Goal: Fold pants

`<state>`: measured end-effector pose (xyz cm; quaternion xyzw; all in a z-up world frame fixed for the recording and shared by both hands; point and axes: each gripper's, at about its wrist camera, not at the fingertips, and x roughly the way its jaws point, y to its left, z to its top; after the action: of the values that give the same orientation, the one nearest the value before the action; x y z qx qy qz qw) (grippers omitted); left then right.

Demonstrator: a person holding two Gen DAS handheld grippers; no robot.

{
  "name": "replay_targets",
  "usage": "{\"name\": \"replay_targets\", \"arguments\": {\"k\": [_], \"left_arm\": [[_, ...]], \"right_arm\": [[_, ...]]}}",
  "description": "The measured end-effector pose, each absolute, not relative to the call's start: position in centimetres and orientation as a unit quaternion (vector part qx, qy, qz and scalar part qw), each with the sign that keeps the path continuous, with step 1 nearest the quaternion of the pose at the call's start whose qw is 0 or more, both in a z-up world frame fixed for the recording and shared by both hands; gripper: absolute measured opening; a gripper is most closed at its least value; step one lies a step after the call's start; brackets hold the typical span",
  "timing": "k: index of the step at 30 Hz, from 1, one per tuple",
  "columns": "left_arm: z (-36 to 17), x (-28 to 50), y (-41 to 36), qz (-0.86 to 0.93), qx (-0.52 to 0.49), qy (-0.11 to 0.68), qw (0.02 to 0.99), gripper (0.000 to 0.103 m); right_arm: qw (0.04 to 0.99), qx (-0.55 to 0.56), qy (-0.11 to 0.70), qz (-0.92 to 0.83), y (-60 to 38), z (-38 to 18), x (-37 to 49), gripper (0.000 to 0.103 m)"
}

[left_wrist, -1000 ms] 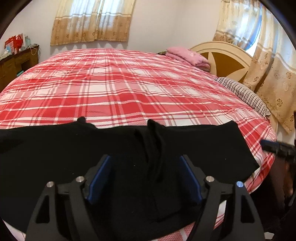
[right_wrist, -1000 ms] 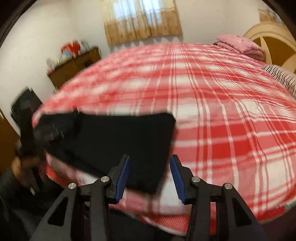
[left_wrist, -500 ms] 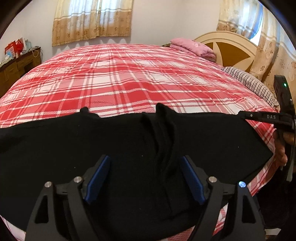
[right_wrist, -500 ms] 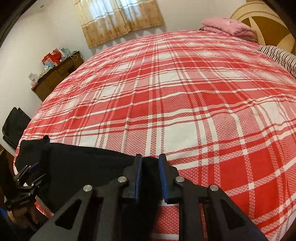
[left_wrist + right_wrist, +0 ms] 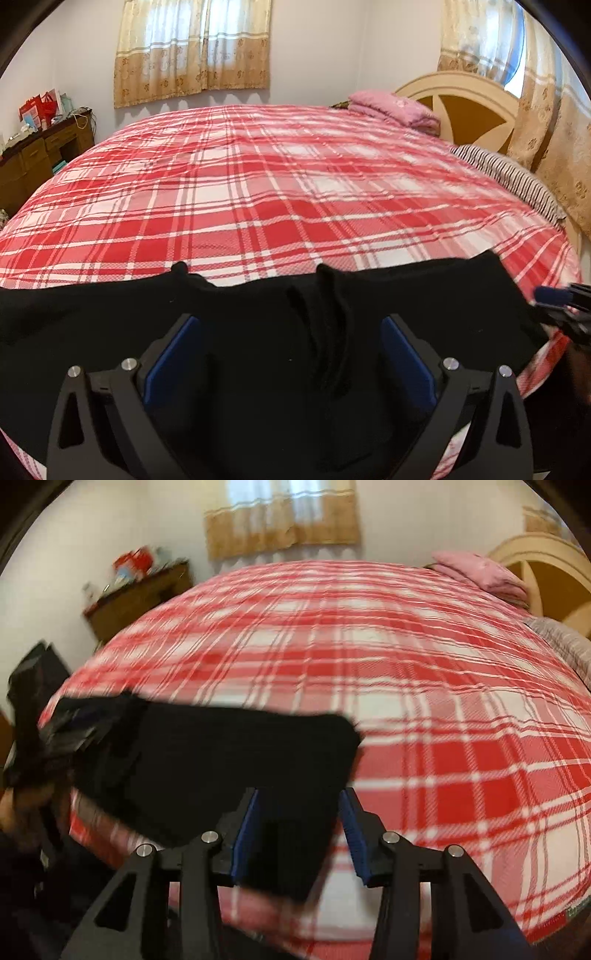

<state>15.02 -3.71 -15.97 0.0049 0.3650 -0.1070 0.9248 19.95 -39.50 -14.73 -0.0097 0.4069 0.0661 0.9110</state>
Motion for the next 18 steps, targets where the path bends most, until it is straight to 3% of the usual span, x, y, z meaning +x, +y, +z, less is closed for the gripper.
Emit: {"name": "replay_targets", "arguments": {"k": [10,18], "left_arm": [[-17.8,15.7,-2.7,-0.094,-0.008,0.391,0.915,0.103],[-17.9,15.3,-2.6,-0.090,0.001,0.383,0.919,0.103]], "right_arm": [[0.899,-0.101,0.426,0.026,-38.5,-17.7,18.1,0.048],[0.894,-0.080,0.440,0.016,-39.6,-17.2,18.3,0.052]]}}
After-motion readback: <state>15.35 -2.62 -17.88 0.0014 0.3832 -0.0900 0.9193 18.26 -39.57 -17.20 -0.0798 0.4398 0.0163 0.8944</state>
